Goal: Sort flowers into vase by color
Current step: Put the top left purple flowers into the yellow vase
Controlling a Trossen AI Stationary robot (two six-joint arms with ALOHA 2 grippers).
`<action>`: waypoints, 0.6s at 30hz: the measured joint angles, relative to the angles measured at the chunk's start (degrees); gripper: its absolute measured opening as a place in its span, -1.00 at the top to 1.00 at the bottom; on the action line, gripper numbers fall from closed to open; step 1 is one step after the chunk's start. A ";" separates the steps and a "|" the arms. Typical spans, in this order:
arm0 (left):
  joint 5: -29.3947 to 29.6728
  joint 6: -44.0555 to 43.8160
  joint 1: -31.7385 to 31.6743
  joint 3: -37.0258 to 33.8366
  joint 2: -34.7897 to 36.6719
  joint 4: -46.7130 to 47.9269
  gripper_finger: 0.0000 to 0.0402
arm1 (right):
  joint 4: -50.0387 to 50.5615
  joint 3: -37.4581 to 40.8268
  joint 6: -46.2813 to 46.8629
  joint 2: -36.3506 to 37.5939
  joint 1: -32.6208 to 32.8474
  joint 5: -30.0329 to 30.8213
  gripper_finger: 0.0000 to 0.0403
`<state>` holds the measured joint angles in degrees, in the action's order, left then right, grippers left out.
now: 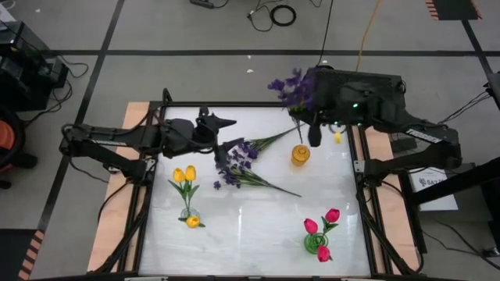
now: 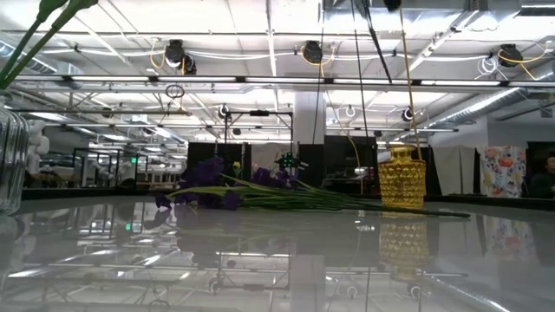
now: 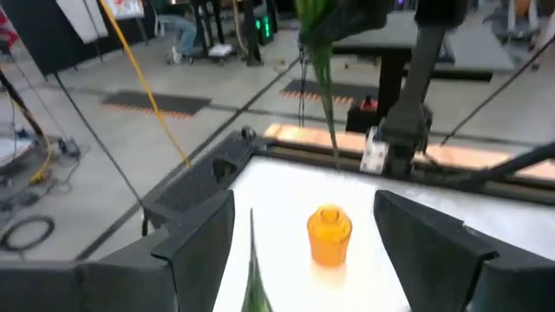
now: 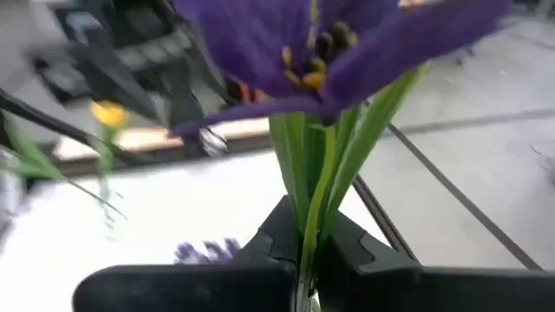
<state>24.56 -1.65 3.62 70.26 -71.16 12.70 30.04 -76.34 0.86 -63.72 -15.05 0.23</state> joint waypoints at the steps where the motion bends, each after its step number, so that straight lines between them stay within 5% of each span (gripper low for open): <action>1: -0.01 -0.79 0.00 0.00 -0.06 0.97 -0.41 | -0.25 1.37 -0.08 -0.02 -0.01 1.10 0.96; 18: -0.24 -0.50 0.28 0.02 -3.49 -0.56 -0.41 | -19.25 28.22 11.88 12.38 -0.44 13.16 0.96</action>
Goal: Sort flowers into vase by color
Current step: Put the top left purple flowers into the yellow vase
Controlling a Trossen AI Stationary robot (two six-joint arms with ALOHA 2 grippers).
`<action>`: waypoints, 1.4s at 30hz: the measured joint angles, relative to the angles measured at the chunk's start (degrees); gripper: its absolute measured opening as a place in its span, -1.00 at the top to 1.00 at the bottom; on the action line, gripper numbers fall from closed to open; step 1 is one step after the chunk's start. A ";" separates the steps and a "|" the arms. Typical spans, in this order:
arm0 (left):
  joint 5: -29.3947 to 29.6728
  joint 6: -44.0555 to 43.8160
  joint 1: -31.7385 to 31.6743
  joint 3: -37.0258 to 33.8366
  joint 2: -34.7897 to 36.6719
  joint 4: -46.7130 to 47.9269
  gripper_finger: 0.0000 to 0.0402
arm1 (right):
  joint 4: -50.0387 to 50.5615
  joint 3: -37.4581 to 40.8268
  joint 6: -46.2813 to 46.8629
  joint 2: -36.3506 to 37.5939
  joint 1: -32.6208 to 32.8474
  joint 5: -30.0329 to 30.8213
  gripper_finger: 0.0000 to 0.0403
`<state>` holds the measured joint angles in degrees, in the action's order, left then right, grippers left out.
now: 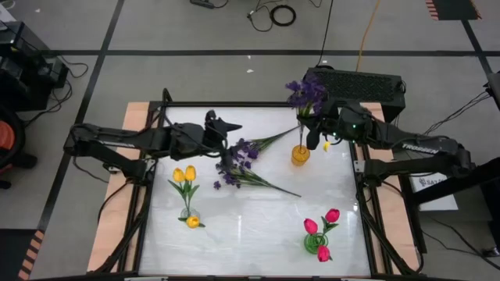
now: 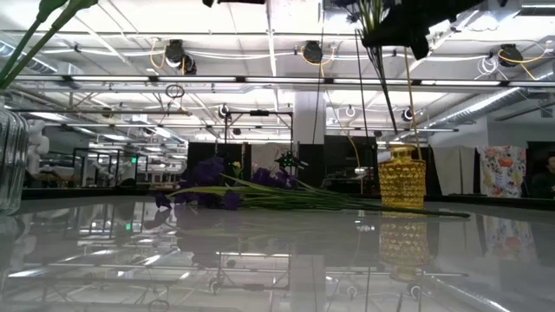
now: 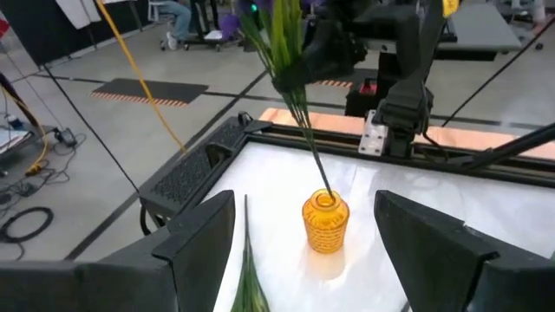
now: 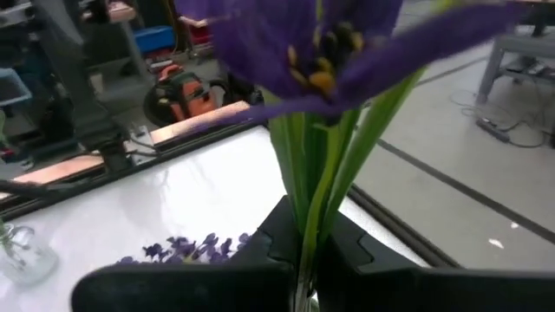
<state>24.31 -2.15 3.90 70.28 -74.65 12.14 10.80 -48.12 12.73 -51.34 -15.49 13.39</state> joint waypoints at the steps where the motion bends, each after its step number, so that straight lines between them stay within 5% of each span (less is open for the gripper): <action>1: -0.02 0.00 -0.06 0.00 -0.56 -0.31 -0.41 | -0.54 0.55 0.20 0.26 0.00 1.30 0.96; 20: -0.06 1.03 -0.24 -0.02 -4.56 -6.30 -0.41 | -3.51 5.83 4.61 0.45 0.00 10.75 0.97; 37: -1.13 3.01 -0.55 0.00 -5.49 -8.71 -0.41 | -0.58 6.06 11.05 -2.04 0.59 11.07 0.96; 42: -1.81 3.12 -0.55 0.00 -5.60 -8.43 -0.41 | 0.76 6.06 12.18 -2.07 1.85 16.12 0.95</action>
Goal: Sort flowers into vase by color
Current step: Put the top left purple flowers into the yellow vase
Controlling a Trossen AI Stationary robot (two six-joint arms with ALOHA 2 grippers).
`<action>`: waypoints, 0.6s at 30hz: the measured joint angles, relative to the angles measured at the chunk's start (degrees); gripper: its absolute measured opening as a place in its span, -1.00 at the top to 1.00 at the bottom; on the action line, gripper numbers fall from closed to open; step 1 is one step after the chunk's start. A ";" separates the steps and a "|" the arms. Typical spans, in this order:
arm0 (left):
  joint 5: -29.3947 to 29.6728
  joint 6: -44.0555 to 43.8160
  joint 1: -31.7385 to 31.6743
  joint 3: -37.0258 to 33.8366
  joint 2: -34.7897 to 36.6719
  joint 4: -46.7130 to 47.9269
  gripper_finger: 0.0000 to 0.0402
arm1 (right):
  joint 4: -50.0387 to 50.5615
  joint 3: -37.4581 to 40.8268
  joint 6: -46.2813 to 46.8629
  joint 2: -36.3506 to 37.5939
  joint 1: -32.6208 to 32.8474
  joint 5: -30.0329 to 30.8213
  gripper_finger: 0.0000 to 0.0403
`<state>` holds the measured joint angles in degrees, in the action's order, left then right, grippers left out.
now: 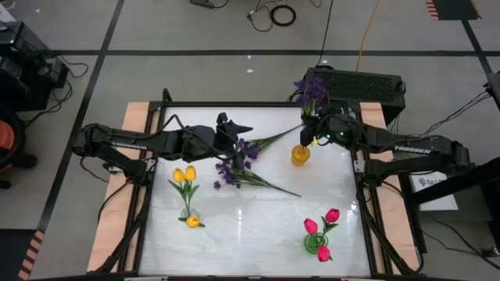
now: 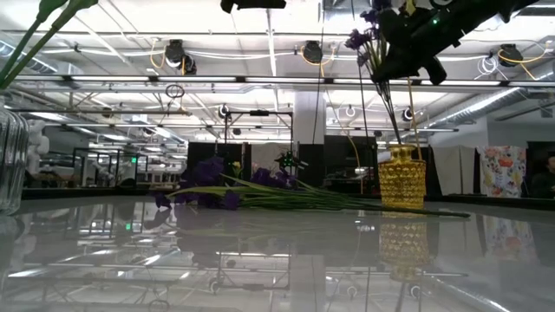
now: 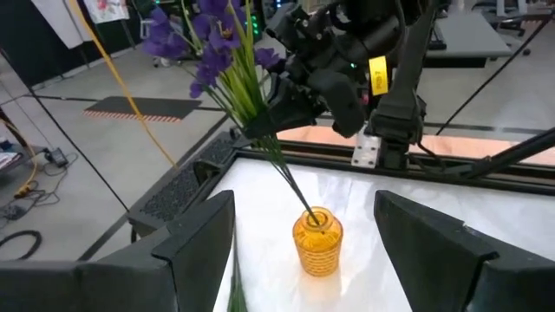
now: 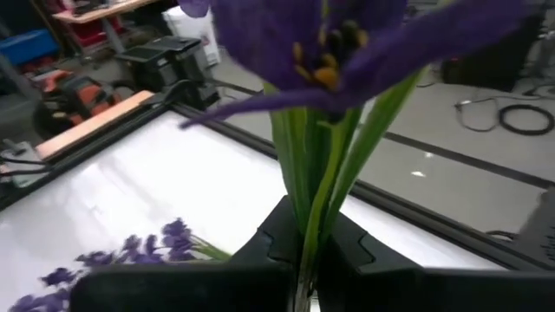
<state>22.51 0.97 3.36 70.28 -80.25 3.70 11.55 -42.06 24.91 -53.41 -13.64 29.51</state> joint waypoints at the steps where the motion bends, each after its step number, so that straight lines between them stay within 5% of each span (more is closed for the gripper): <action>1: -0.22 0.00 0.00 0.00 0.00 0.09 -0.41 | 0.27 0.00 0.13 0.00 0.39 0.67 0.95; 18: -0.60 1.49 0.00 0.00 0.00 0.48 -0.41 | -0.90 -0.02 -10.87 -1.93 4.12 0.27 0.95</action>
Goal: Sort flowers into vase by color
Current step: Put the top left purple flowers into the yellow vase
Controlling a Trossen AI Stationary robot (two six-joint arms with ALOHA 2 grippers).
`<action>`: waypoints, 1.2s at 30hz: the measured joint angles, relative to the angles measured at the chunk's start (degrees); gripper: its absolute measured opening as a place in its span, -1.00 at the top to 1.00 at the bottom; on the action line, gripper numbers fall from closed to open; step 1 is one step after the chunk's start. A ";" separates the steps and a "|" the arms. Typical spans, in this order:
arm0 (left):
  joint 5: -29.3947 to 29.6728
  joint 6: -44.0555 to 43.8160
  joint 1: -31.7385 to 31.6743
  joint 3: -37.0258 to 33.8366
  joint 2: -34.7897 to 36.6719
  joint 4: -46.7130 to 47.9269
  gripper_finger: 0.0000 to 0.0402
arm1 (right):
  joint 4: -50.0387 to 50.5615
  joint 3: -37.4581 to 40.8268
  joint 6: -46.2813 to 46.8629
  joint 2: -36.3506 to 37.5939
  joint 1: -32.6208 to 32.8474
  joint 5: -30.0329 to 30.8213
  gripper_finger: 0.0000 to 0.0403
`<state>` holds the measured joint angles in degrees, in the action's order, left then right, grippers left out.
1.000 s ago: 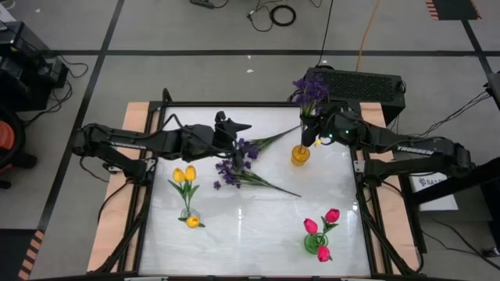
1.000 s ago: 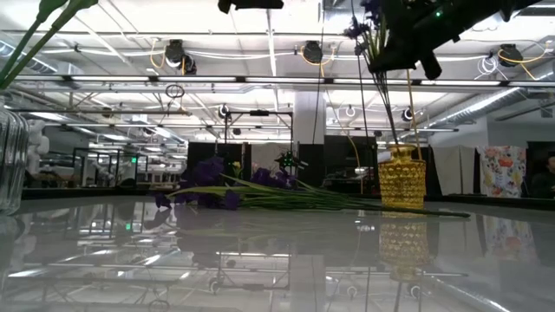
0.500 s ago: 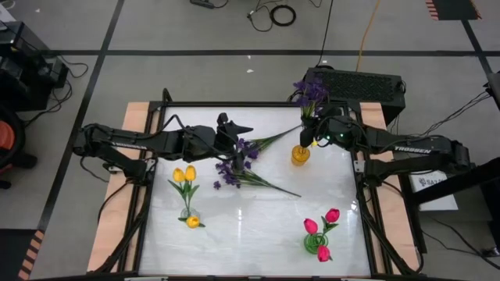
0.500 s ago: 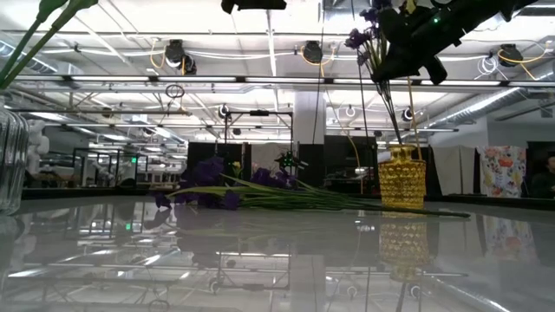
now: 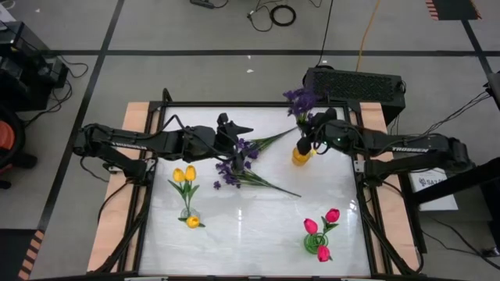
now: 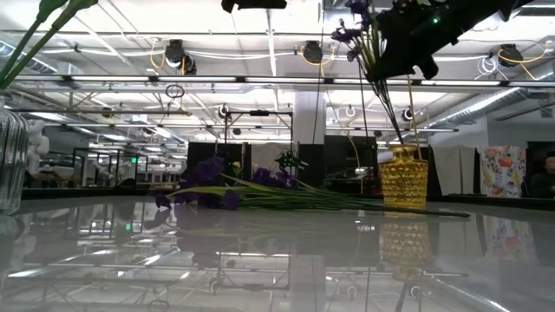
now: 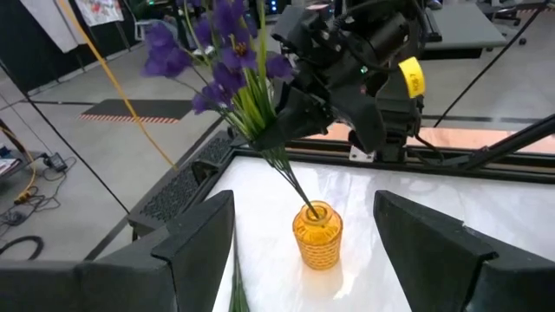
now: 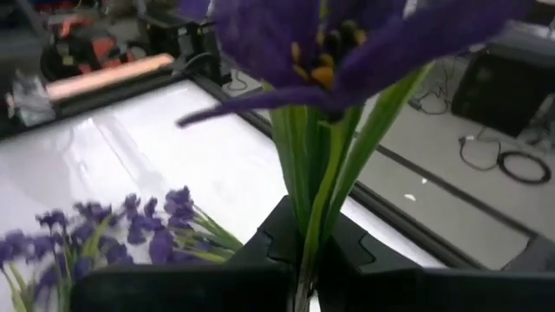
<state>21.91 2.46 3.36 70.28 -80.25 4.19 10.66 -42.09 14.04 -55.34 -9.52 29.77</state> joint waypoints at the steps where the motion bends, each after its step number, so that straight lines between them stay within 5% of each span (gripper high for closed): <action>1: 0.00 -0.02 0.00 0.00 0.00 0.10 -0.41 | 0.05 0.00 -1.11 -0.30 0.04 -0.17 0.95; 5: 0.00 -0.02 0.00 0.00 0.00 1.18 -0.41 | -0.53 0.00 -5.02 -1.26 0.00 -1.66 0.95; 18: -0.02 0.92 0.00 0.00 0.00 1.40 -0.41 | -4.90 0.00 -23.09 -2.13 0.00 -20.06 0.95; 36: -0.02 0.96 0.00 0.00 0.00 1.46 -0.41 | -0.33 0.00 -32.10 -2.13 0.00 -24.21 0.95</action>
<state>21.89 3.42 3.36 70.28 -80.25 5.65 10.33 -42.09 -18.06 -57.47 -9.52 5.56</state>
